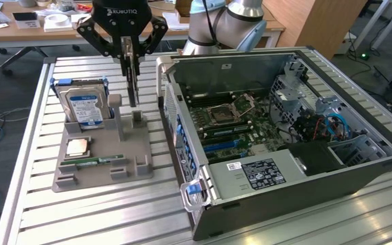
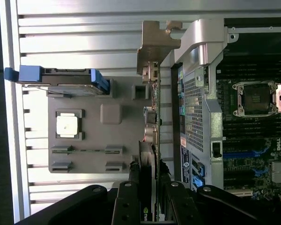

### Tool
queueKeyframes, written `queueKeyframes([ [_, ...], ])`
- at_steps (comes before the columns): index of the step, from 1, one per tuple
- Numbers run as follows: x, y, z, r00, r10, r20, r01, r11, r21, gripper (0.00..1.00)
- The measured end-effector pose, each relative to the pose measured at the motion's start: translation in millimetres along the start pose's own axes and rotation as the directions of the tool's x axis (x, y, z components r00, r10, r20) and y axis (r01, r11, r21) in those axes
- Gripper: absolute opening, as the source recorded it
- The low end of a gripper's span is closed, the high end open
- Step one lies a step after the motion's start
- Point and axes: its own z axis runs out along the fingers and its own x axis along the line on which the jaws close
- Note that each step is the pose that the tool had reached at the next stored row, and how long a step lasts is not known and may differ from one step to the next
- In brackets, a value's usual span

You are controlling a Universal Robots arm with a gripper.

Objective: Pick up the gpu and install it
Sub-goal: 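Pick up the gpu and move the gpu toward the slot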

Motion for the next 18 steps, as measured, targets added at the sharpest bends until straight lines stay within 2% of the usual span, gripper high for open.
queueKeyframes([
  [7,-4.3,0.3,-0.3,1.0,0.0,-0.0001,0.0,1.0,0.0,0.26],
  [18,-26.8,1.6,0.2,1.0,0.0,-0.0001,0.0,1.0,-0.0005,0.26],
])
